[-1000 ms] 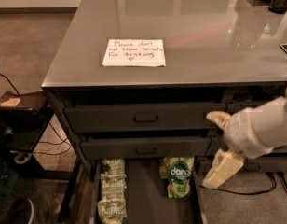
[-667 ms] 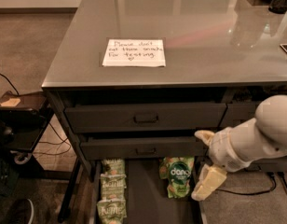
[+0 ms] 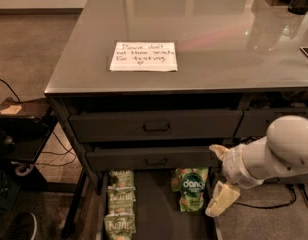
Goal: Pick green rice chip bag from bottom drawer and place on counter
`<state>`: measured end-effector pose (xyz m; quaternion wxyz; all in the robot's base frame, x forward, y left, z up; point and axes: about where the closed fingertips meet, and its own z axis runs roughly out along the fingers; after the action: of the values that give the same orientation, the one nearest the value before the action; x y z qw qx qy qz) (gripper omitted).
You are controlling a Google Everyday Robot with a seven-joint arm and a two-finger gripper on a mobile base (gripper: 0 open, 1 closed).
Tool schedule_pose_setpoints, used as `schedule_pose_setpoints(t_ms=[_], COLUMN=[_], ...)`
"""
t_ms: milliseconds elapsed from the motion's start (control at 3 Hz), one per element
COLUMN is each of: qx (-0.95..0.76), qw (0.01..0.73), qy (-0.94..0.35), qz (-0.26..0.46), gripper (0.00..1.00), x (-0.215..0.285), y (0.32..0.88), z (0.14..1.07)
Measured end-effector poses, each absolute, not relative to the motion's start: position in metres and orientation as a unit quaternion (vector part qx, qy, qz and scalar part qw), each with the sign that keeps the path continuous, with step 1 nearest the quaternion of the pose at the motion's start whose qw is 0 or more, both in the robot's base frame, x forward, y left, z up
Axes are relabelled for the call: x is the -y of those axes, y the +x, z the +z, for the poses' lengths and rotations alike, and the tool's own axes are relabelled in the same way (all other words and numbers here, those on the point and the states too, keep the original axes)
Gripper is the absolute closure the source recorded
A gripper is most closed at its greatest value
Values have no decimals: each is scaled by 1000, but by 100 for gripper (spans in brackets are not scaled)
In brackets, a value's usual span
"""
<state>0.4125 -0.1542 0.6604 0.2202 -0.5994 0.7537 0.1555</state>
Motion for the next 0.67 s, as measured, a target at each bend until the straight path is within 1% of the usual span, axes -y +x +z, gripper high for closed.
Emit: schedule_pose_setpoints(t_ms=[333, 667], qx=[-748, -743], qw=[226, 238], qy=[-610, -613], qz=[134, 124], gripper=[0, 0], x=[157, 149], y=[425, 444], z=[592, 528])
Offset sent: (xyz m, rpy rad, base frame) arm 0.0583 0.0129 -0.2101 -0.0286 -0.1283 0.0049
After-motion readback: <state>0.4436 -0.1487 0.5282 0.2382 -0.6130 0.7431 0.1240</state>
